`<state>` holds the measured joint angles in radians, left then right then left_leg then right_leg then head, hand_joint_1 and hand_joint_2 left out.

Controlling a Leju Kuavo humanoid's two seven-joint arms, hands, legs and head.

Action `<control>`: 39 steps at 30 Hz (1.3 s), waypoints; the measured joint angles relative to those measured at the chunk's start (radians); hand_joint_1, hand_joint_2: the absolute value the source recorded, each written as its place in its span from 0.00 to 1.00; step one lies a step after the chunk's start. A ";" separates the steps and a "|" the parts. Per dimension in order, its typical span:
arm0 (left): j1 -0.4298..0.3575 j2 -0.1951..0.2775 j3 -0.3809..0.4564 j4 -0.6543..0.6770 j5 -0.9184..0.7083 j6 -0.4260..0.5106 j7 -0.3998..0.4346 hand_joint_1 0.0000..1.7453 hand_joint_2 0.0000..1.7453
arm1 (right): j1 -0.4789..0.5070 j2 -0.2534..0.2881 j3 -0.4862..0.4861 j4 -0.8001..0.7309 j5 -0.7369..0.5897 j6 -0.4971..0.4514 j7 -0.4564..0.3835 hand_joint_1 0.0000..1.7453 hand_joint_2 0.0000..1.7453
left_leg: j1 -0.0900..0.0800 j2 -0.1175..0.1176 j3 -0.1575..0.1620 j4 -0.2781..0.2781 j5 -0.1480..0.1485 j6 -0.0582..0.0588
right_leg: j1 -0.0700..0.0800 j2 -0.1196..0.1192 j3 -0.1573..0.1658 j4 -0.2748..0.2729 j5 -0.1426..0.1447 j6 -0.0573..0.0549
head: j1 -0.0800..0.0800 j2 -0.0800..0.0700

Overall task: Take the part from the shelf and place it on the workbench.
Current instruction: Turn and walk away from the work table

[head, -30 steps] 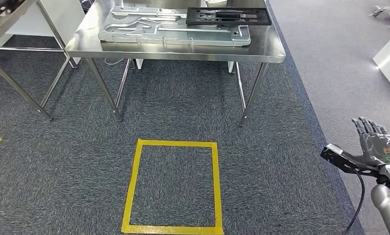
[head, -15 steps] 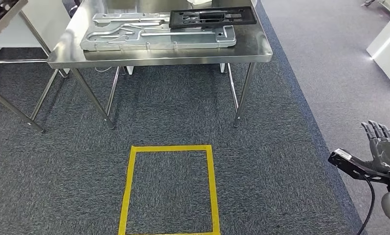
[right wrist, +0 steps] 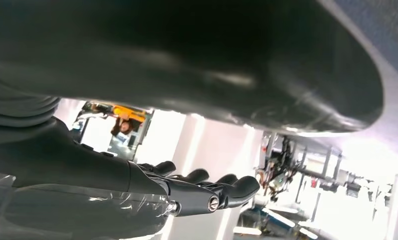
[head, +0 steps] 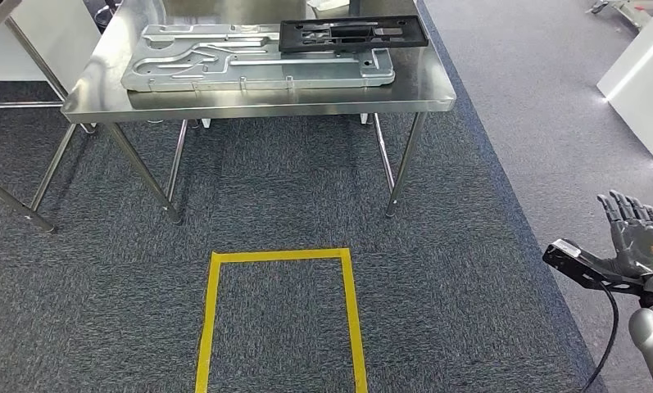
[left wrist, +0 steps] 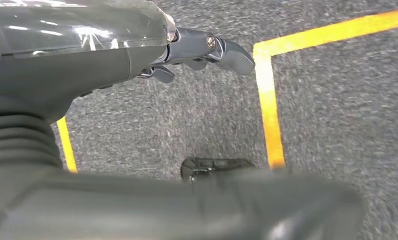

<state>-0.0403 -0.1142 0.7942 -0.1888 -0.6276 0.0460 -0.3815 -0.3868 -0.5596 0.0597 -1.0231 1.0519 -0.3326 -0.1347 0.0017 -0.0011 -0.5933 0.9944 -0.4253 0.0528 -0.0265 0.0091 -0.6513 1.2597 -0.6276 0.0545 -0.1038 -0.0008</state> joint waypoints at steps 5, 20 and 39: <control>0.001 -0.004 0.001 0.000 0.000 0.002 -0.005 0.00 0.00 | -0.041 0.007 0.012 0.039 0.002 0.000 -0.005 0.00 0.00 | -0.002 0.004 0.012 0.019 -0.023 -0.015 | -0.003 -0.021 0.052 -0.197 0.158 0.001 | 0.000 0.000; 0.005 -0.002 0.006 0.000 -0.010 0.018 -0.026 0.00 0.00 | -0.077 0.035 0.042 0.091 -0.019 -0.020 -0.017 0.00 0.00 | -0.005 -0.006 -0.031 0.106 -0.044 -0.023 | 0.014 0.011 0.078 -0.242 0.160 -0.051 | 0.000 0.000; 0.002 -0.004 0.005 0.000 -0.053 0.021 -0.006 0.00 0.00 | -0.011 0.018 0.037 0.066 -0.030 -0.015 0.006 0.00 0.00 | -0.009 0.015 -0.001 0.032 -0.015 -0.026 | 0.002 -0.014 0.071 -0.239 0.166 -0.018 | 0.000 0.000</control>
<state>-0.0383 -0.1178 0.7990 -0.1888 -0.6807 0.0666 -0.3870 -0.3983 -0.5413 0.0972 -0.9570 1.0222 -0.3473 -0.1286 -0.0069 0.0136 -0.5940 1.0267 -0.4399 0.0269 -0.0246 -0.0053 -0.5806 1.0205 -0.4613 0.0367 -0.1038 -0.0008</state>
